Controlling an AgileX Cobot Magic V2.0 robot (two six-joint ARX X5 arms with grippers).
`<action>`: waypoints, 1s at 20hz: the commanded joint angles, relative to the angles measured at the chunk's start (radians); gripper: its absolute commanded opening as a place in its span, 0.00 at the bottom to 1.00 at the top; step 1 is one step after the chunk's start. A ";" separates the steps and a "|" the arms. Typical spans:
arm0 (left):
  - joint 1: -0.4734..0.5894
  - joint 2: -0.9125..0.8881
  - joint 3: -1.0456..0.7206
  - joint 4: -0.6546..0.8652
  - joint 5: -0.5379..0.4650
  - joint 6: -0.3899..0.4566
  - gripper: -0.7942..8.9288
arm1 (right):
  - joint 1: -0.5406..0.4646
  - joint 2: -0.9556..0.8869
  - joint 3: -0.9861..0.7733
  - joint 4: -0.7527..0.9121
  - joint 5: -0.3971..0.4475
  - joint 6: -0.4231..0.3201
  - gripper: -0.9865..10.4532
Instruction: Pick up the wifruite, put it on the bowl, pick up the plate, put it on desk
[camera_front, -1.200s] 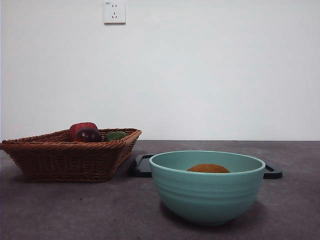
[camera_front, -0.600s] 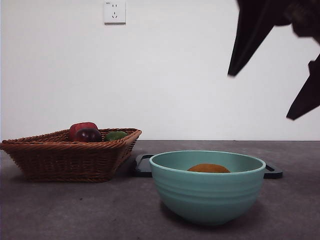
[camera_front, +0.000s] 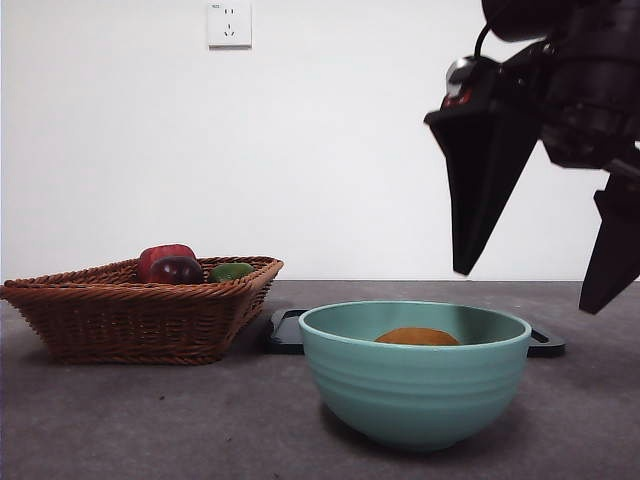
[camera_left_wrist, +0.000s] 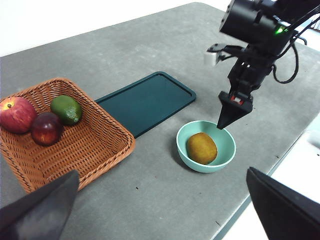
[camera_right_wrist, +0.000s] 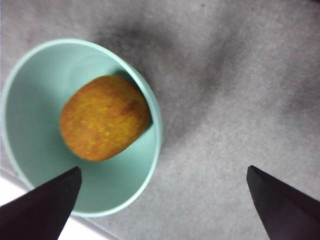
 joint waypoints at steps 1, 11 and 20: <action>-0.010 0.000 0.009 0.012 0.005 0.016 0.70 | 0.010 0.049 0.018 0.006 0.024 0.007 0.56; -0.010 0.000 0.009 0.012 0.005 0.016 0.70 | 0.011 0.154 0.018 0.032 0.023 0.006 0.44; -0.010 0.000 0.009 0.012 0.005 0.016 0.70 | 0.018 0.175 0.018 0.090 -0.016 0.012 0.09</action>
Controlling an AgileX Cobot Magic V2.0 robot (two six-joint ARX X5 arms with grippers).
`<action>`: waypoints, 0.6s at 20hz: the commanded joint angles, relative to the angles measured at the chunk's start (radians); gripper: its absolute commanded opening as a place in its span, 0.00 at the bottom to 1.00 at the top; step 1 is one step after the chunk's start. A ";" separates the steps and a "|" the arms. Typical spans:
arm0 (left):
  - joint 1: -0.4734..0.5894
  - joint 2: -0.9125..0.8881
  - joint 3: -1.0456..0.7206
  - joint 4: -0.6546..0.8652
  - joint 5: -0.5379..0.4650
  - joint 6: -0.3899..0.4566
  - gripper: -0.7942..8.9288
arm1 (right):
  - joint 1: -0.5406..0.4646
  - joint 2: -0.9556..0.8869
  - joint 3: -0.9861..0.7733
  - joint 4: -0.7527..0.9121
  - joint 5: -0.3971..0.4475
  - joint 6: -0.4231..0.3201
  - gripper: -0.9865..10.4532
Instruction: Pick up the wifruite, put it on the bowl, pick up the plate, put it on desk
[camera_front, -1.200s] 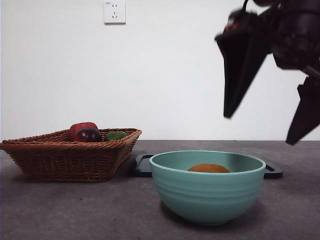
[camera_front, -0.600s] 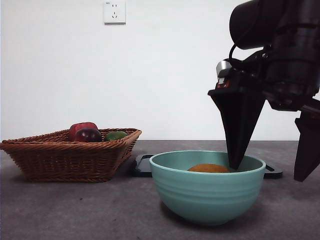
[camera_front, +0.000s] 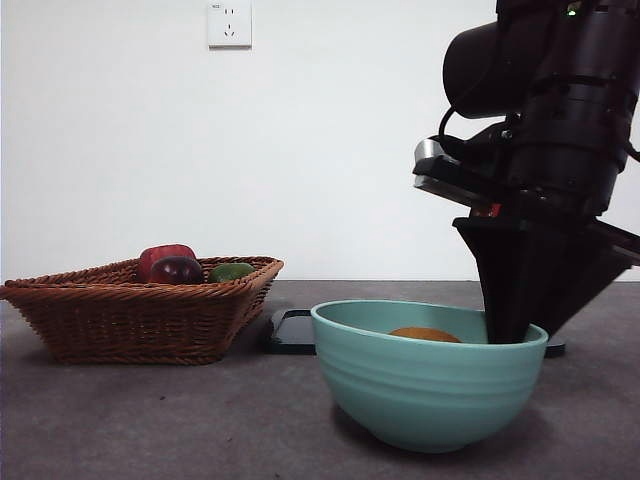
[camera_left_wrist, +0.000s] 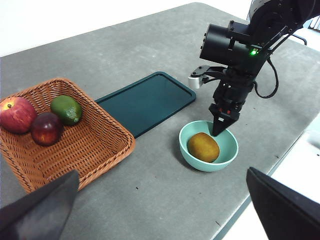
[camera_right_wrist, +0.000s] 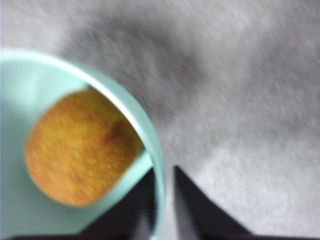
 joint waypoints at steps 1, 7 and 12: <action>-0.010 0.001 0.009 0.011 0.005 0.016 0.70 | 0.006 0.016 0.018 0.012 -0.002 0.024 0.09; -0.010 0.001 0.009 0.012 0.005 0.016 0.70 | 0.005 0.018 0.117 -0.070 0.044 0.040 0.09; -0.010 0.001 0.009 0.011 0.005 0.016 0.70 | -0.034 0.075 0.343 -0.196 0.071 0.020 0.09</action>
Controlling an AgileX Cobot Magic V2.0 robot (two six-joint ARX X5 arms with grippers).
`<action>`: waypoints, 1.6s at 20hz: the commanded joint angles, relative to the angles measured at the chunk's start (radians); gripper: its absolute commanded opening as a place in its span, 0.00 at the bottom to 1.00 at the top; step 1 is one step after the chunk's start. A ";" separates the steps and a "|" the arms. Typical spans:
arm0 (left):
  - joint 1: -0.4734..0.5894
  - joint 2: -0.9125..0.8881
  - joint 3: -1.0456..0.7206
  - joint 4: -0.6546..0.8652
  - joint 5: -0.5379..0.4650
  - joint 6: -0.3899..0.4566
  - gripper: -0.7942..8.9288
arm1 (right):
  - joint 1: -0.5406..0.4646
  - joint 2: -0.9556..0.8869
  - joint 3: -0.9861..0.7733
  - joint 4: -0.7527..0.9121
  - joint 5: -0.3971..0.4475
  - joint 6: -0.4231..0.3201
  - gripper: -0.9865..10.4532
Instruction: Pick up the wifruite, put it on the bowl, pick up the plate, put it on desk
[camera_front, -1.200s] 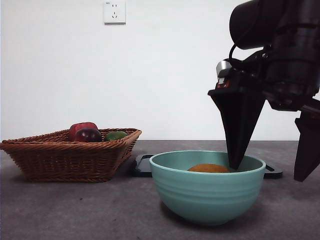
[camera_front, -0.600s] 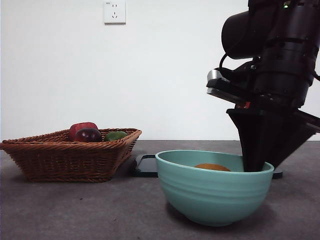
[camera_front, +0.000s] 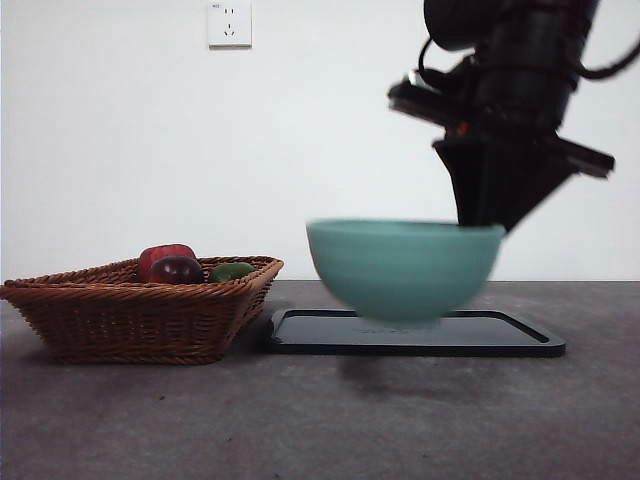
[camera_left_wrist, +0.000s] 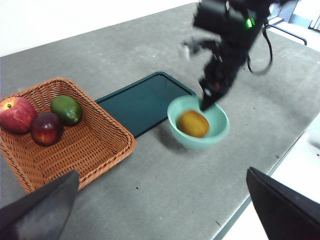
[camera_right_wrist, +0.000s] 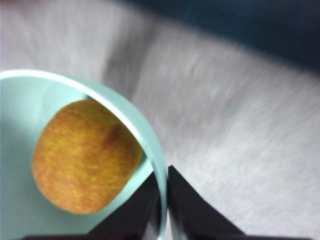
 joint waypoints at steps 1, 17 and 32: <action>-0.010 0.001 0.009 0.012 0.005 0.016 0.70 | -0.017 0.070 0.122 -0.044 0.007 -0.021 0.09; -0.010 0.001 0.009 0.012 0.005 0.016 0.70 | -0.175 0.515 0.598 -0.080 0.074 -0.134 0.09; -0.010 0.001 0.009 0.013 0.005 0.016 0.70 | -0.176 0.572 0.598 -0.106 0.013 -0.179 0.14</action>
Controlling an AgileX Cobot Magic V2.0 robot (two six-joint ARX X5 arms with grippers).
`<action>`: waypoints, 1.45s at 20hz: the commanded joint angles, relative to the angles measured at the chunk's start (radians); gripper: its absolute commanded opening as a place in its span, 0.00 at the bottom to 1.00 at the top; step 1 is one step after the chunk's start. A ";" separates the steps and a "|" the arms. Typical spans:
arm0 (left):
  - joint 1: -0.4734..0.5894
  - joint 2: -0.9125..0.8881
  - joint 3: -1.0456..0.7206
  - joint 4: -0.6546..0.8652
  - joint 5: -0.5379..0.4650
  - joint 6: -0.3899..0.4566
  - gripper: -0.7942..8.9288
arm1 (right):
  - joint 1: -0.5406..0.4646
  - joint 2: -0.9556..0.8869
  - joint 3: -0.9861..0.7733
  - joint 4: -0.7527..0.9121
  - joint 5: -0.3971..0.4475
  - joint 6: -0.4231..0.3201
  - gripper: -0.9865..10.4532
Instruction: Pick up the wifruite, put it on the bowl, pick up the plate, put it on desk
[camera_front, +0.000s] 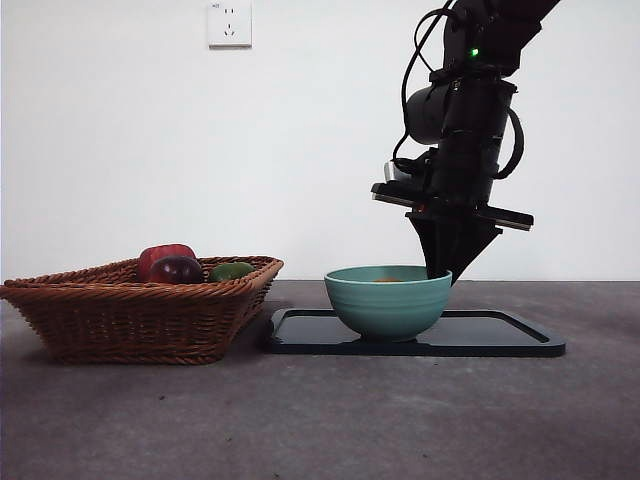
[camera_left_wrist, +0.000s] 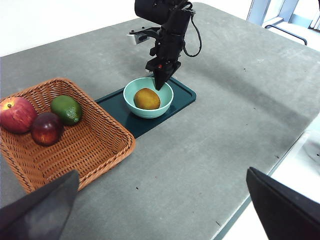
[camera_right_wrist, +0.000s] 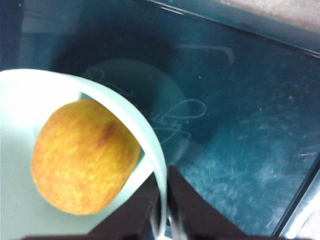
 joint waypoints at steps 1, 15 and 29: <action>-0.010 0.001 0.009 0.012 0.005 0.016 0.70 | 0.005 0.027 0.027 -0.006 0.006 -0.010 0.25; -0.010 0.001 0.009 0.026 0.005 0.016 0.70 | 0.111 -0.589 0.046 -0.347 0.268 0.016 0.57; -0.010 0.001 0.009 0.053 0.005 0.016 0.70 | 0.372 -1.392 -0.549 -0.347 0.354 0.197 0.57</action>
